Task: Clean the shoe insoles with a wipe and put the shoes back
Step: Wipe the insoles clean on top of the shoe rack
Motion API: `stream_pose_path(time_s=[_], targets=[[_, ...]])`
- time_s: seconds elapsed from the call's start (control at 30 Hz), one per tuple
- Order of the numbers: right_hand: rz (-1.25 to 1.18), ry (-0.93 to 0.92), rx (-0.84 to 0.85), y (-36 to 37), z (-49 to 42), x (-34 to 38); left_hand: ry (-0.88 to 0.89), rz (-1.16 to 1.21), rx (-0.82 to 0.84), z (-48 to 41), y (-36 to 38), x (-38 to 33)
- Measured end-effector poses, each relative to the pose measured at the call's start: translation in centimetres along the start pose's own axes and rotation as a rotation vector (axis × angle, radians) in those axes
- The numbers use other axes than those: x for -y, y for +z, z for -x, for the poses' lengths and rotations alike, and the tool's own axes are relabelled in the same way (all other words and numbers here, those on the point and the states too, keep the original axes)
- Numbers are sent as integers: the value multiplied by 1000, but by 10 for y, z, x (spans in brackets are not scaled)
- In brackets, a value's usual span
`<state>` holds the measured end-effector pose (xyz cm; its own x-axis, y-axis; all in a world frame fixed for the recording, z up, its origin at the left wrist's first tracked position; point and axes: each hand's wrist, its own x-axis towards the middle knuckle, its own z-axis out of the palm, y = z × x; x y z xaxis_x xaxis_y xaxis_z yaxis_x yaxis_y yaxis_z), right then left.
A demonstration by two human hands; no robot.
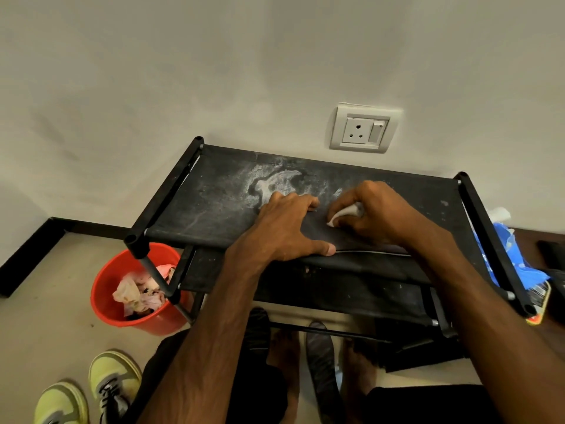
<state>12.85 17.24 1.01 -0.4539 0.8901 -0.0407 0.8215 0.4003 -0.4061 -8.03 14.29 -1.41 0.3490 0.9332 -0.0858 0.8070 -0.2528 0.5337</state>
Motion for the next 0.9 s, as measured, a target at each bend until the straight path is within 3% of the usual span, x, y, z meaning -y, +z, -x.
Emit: stream_pose_path(time_s=[0.17,0.43,0.7,0.9], targets=[[40,122,-60,-5,2,-8,3,-5,-9,0,1,0],[-31,-52,55,6,-3,16,-2,-8,4,-1,0,3],[-17,157,-53,-6,2,-16,-2,-6,-1,0,0,0],[-40,-40,72,2,0,6,-6,-7,-8,0,1,2]])
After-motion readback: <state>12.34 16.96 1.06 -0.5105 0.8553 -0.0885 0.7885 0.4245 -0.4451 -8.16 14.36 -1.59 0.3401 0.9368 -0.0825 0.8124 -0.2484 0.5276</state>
